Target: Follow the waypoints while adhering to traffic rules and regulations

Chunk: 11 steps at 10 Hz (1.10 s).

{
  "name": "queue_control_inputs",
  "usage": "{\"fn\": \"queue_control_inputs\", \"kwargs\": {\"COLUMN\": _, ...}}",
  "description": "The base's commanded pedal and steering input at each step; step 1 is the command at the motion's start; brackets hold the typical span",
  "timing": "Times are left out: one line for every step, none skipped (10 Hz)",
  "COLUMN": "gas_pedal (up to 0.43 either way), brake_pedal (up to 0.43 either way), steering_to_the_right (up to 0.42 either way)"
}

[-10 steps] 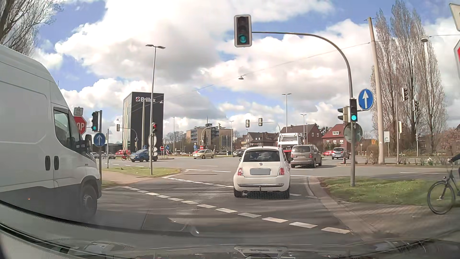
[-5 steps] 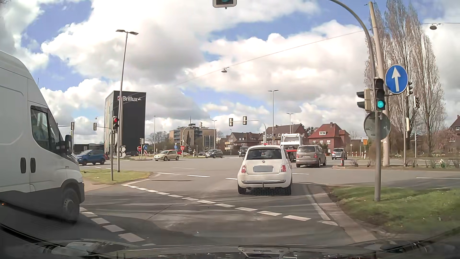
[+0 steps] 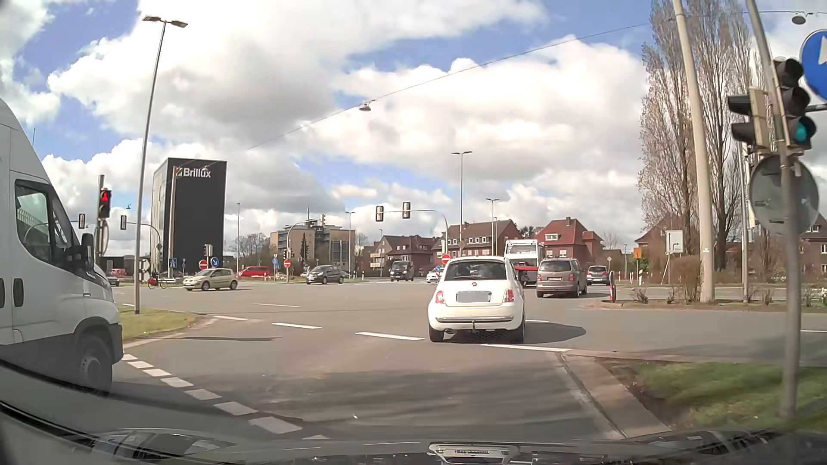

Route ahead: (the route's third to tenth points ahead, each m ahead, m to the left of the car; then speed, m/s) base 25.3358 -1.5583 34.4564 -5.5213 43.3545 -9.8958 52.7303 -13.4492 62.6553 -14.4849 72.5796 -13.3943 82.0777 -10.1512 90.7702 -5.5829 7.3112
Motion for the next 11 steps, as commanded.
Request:
{"fn": "queue_control_inputs", "kwargs": {"gas_pedal": 0.287, "brake_pedal": 0.0, "steering_to_the_right": 0.066}}
{"fn": "queue_control_inputs", "kwargs": {"gas_pedal": 0.28, "brake_pedal": 0.0, "steering_to_the_right": 0.065}}
{"fn": "queue_control_inputs", "kwargs": {"gas_pedal": 0.26, "brake_pedal": 0.0, "steering_to_the_right": 0.065}}
{"fn": "queue_control_inputs", "kwargs": {"gas_pedal": 0.228, "brake_pedal": 0.0, "steering_to_the_right": 0.066}}
{"fn": "queue_control_inputs", "kwargs": {"gas_pedal": 0.228, "brake_pedal": 0.0, "steering_to_the_right": 0.07}}
{"fn": "queue_control_inputs", "kwargs": {"gas_pedal": 0.228, "brake_pedal": 0.0, "steering_to_the_right": 0.077}}
{"fn": "queue_control_inputs", "kwargs": {"gas_pedal": 0.228, "brake_pedal": 0.0, "steering_to_the_right": 0.084}}
{"fn": "queue_control_inputs", "kwargs": {"gas_pedal": 0.228, "brake_pedal": 0.0, "steering_to_the_right": 0.087}}
{"fn": "queue_control_inputs", "kwargs": {"gas_pedal": 0.228, "brake_pedal": 0.0, "steering_to_the_right": 0.087}}
{"fn": "queue_control_inputs", "kwargs": {"gas_pedal": 0.24, "brake_pedal": 0.0, "steering_to_the_right": 0.086}}
{"fn": "queue_control_inputs", "kwargs": {"gas_pedal": 0.22, "brake_pedal": 0.0, "steering_to_the_right": 0.087}}
